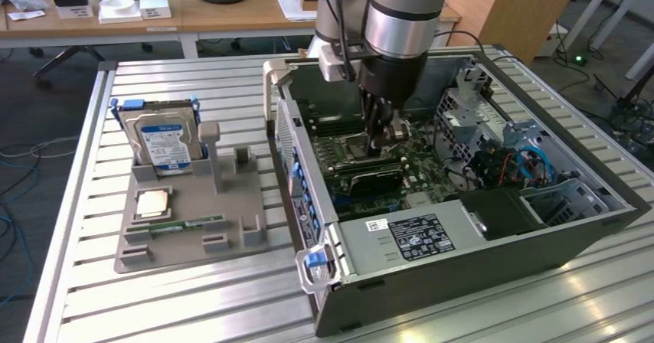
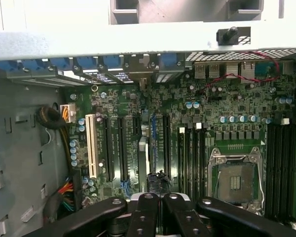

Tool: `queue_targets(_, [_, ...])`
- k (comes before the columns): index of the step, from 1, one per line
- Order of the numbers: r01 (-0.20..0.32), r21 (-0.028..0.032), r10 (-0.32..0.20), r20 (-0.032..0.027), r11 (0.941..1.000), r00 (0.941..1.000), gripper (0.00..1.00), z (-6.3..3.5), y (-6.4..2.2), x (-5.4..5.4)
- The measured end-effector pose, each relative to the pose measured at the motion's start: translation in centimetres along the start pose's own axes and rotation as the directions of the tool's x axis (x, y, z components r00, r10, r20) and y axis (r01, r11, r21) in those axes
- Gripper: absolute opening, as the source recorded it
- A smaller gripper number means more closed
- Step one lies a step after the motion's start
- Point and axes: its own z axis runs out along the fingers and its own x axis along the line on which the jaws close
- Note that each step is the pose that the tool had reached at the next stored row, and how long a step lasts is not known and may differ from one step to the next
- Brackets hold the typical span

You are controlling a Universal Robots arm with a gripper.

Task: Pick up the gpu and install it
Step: 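Press down on the gpu until it lock into place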

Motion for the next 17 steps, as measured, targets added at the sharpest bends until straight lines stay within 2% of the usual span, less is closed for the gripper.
queue_targets(9, [-0.006, -0.0026, 0.006, -0.0008, 1.0000, 1.0000, 0.11, 1.60, 0.06, 0.0])
queue_targets(17, [-0.006, -0.0031, 0.006, -0.0006, 1.0000, 1.0000, 0.11, 2.01, 0.09, 0.0])
